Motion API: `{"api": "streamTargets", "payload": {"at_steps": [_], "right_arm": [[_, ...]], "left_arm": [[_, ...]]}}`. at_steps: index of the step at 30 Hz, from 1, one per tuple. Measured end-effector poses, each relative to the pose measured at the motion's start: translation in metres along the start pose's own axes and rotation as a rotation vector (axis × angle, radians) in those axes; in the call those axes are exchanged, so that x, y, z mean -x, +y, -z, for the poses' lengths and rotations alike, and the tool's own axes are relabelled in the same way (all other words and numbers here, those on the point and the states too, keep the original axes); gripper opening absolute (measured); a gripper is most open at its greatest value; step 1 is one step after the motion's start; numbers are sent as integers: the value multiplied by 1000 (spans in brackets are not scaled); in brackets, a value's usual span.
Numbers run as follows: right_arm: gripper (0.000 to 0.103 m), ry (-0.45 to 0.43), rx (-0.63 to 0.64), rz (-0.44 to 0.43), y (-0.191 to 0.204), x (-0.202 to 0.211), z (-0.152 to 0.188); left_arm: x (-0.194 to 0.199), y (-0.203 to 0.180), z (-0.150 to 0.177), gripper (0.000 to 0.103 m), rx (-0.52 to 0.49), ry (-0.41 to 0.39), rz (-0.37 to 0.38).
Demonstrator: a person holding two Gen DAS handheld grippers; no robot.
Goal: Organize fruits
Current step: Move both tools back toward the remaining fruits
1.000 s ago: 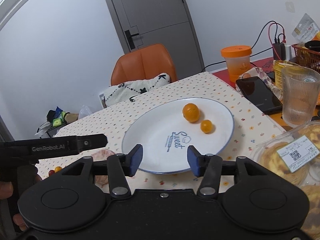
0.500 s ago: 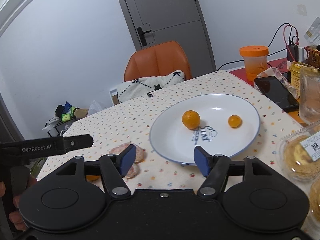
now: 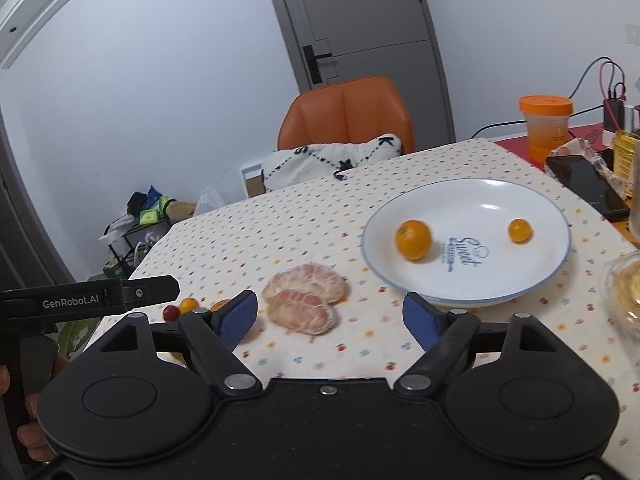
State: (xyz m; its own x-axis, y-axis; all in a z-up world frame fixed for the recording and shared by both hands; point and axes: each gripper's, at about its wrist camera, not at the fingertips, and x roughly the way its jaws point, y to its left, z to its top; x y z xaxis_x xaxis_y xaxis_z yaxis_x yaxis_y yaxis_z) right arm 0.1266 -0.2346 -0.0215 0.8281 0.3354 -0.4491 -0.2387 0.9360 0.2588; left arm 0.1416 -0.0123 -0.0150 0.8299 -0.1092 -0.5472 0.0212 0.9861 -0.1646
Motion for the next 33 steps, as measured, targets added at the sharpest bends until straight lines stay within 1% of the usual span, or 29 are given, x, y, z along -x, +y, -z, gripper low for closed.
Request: {"api": "streamTargets", "payload": {"at_steps": [5, 11, 20, 27, 30, 33], "right_arm": [[80, 16, 27, -20, 16, -5, 4], [80, 46, 56, -45, 33, -13, 10], [80, 94, 77, -67, 43, -30, 15], [79, 113, 79, -92, 45, -41, 16], [78, 127, 79, -105, 47, -46, 17], [77, 136, 87, -113, 48, -51, 17]], "left_arm": [[7, 20, 7, 87, 34, -4, -21], [7, 37, 16, 87, 71, 16, -20], [4, 45, 29, 86, 91, 18, -20], [-9, 44, 37, 83, 99, 51, -5], [-14, 45, 38, 77, 107, 57, 3], [-21, 45, 38, 68, 113, 69, 12]]}}
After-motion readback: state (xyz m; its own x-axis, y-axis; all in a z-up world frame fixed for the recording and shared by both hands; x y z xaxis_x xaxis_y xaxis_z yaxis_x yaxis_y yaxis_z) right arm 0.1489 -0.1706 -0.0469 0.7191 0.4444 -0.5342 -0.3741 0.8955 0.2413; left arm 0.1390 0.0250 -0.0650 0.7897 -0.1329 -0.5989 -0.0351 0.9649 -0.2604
